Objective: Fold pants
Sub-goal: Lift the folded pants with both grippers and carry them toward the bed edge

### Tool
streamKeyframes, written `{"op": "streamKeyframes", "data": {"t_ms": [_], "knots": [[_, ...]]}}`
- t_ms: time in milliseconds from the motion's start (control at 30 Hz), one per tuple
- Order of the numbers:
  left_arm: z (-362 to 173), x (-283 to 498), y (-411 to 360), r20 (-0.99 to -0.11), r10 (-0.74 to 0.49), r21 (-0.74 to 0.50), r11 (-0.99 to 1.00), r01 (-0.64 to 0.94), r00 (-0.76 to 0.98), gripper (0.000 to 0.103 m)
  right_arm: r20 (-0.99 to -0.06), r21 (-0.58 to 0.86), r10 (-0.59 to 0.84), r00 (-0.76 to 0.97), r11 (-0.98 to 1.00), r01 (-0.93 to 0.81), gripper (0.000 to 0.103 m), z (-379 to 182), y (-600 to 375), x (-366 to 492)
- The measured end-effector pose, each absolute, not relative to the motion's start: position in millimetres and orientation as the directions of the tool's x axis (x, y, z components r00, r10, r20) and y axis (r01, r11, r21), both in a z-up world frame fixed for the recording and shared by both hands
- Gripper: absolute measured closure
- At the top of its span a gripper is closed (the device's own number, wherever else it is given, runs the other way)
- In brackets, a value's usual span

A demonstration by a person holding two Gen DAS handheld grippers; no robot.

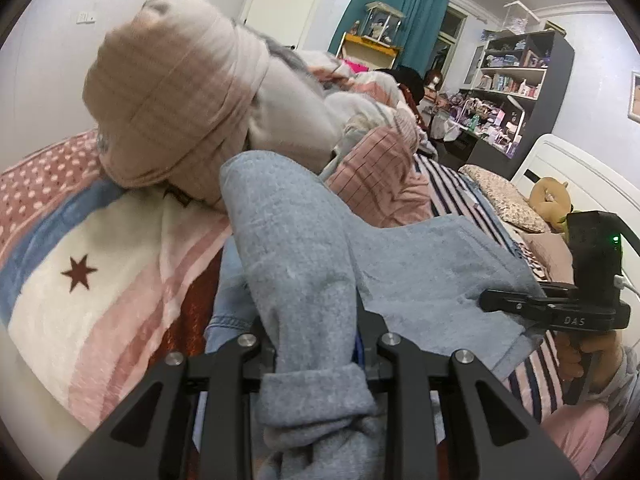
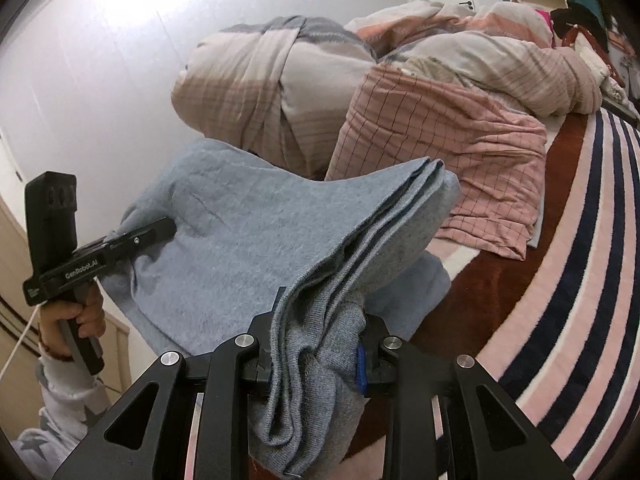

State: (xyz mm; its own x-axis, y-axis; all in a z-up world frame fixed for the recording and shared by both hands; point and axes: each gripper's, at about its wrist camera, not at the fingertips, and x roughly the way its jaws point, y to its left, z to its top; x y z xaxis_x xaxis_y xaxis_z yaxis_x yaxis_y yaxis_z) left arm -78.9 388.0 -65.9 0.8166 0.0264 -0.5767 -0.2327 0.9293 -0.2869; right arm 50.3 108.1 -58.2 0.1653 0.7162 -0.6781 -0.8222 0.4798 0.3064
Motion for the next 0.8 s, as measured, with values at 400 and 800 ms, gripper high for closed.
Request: {"op": "streamKeyframes", "data": {"t_ms": [400,800], "knots": [[-82,-71,414,-0.585,0.04,-0.3,0.917,-0.262,0.81,0.079,-0.694,0.305,0.703,0.157,0.485,-0.82,0.082,-71,129,51],[-109,-62,418,-0.664,0.072,-0.245,0.919,-0.308,0.744,0.065,-0.741,0.308,0.661,0.12,0.493,-0.814,0.077,-94,138,50]]}}
